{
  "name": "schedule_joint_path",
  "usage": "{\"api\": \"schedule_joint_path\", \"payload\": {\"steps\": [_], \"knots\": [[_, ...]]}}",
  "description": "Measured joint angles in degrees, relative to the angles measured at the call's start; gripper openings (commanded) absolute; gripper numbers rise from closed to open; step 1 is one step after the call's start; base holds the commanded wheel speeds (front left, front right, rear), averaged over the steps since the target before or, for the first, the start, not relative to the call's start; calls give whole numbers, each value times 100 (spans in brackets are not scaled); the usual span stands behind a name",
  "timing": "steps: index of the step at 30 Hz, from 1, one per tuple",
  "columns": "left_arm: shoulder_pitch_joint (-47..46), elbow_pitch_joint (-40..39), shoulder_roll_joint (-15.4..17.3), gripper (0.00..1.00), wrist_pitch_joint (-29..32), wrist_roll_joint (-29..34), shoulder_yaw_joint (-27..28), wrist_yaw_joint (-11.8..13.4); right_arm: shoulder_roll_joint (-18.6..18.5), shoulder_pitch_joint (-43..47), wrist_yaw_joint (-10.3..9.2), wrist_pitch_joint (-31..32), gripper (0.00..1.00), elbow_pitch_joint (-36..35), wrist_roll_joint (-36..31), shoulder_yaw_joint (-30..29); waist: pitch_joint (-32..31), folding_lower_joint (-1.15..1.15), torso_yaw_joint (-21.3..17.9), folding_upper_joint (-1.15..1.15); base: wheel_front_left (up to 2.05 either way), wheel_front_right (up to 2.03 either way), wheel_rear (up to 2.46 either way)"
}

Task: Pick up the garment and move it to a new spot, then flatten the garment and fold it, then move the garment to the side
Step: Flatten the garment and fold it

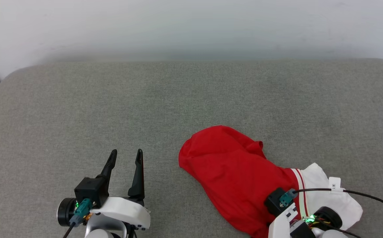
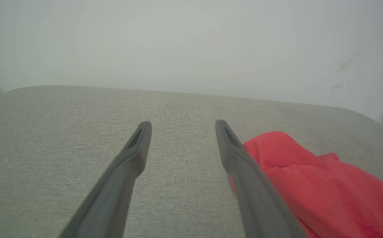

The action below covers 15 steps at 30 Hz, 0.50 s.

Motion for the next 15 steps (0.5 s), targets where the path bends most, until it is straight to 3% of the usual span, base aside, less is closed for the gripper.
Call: {"api": "schedule_joint_path", "payload": {"steps": [3, 4, 6, 10, 15], "knots": [[-16, 31, -4, 100, -7, 0, 13, -1, 89, -79, 2, -2, 100, 256, 152, -15, 52, 0, 27, 0, 0, 0, 0], [-25, 35, -5, 100, -7, 0, 18, -1, 111, -115, 3, 5, 56, 320, 180, -3, 57, 0, 22, 0, 0, 0, 0], [-30, 44, -4, 100, -8, 0, 21, -1, 152, -174, 2, -22, 0, 406, 277, 9, 56, 0, 7, 0, 0, 0, 0], [-68, 59, -3, 100, -9, 1, 46, -1, 225, -309, -3, -258, 0, 409, 369, 80, 25, 0, -57, 0, 0, 0, 0], [-76, 55, 2, 100, -9, 2, 68, 0, 381, -559, -1, -820, 0, -86, 422, 15, -14, 1, -156, 0, 0, 0, 0]]}}
